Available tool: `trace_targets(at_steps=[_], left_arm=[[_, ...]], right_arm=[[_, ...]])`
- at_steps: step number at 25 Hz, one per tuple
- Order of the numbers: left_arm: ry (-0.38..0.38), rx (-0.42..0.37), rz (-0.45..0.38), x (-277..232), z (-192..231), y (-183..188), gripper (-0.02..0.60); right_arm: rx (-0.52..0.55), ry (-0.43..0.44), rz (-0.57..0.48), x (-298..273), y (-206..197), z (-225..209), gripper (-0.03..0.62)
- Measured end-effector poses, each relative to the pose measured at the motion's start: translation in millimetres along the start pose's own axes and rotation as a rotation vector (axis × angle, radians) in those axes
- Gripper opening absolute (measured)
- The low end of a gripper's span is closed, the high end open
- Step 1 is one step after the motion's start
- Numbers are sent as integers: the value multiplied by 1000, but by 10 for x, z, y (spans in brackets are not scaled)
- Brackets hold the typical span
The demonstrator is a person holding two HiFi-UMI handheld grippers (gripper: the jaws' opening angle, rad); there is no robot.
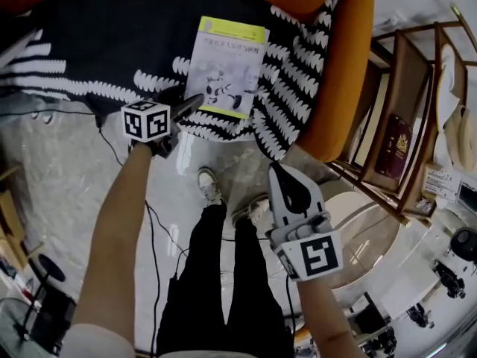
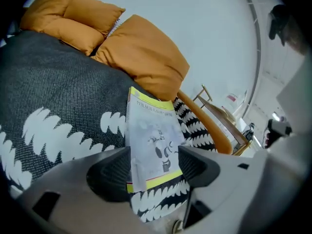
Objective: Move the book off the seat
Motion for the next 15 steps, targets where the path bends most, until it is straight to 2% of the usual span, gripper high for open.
trace_targets(at_steps=[8, 10, 13, 15], left_arm=[[-46, 123, -11, -54, 167, -43, 299], [-90, 154, -18, -2, 149, -19, 299], [-183, 266, -60, 103, 93, -55, 299], [-213, 327, -51, 70, 76, -130, 296]], right_arm=[[7, 30, 16, -153, -107, 88, 20], [7, 21, 16, -154, -95, 60, 20], [8, 12, 22, -134, -97, -5, 20], [14, 13, 24, -133, -107, -37, 20]])
Point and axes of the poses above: the fingertips, and each gripper's own axes: x backward along the fingers, z to its left, y out of its top, the point moved 6 cm from there along x, backward along the fingers, and after that the axes turned 2 degrees about y, right-handed, at the moved point
